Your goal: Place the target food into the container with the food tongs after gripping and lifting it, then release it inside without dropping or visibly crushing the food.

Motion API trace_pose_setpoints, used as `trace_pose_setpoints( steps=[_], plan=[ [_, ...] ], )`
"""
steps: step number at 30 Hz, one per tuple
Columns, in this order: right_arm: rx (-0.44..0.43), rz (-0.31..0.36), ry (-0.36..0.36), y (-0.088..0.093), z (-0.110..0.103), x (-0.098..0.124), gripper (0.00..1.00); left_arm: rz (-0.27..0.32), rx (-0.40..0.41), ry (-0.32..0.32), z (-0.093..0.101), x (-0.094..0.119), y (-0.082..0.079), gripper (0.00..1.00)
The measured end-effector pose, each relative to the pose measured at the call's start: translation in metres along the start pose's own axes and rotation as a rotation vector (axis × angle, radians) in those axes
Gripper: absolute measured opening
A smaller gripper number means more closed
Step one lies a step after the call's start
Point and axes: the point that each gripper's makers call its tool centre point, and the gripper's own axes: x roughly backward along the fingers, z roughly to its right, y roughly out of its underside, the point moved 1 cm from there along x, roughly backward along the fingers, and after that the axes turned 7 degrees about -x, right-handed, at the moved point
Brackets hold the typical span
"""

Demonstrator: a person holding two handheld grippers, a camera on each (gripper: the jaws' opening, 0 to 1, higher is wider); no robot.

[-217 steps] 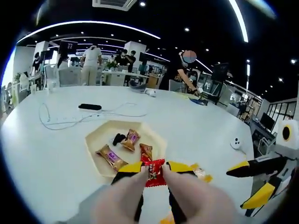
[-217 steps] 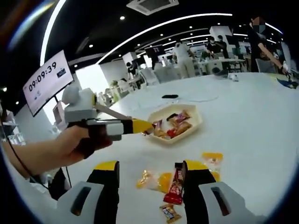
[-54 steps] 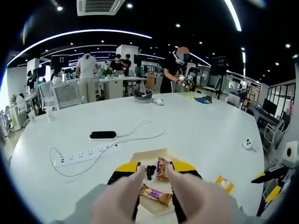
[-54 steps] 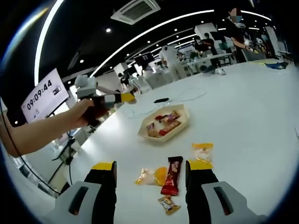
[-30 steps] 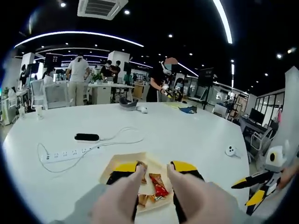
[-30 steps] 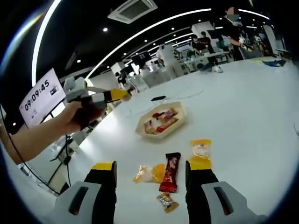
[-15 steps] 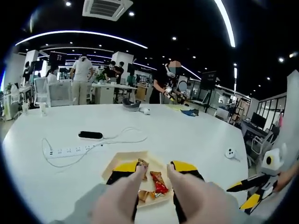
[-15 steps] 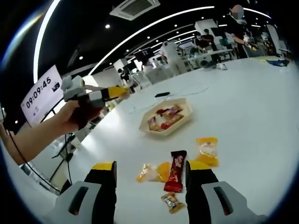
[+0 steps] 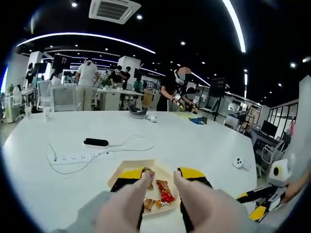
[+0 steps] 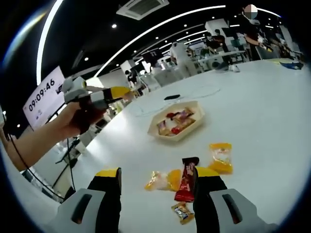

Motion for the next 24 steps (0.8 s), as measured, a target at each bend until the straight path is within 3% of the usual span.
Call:
trace_pose_setpoints(
  steps=[7,24],
  plan=[
    [-0.012,0.007,0.012,-0.001,0.004,0.001,0.60,-0.019,-0.004,0.003,0.001,0.000,0.011,0.25],
    [-0.010,0.003,0.014,0.000,0.004,0.004,0.60,-0.009,-0.041,0.036,0.016,0.003,0.017,0.24]
  ],
)
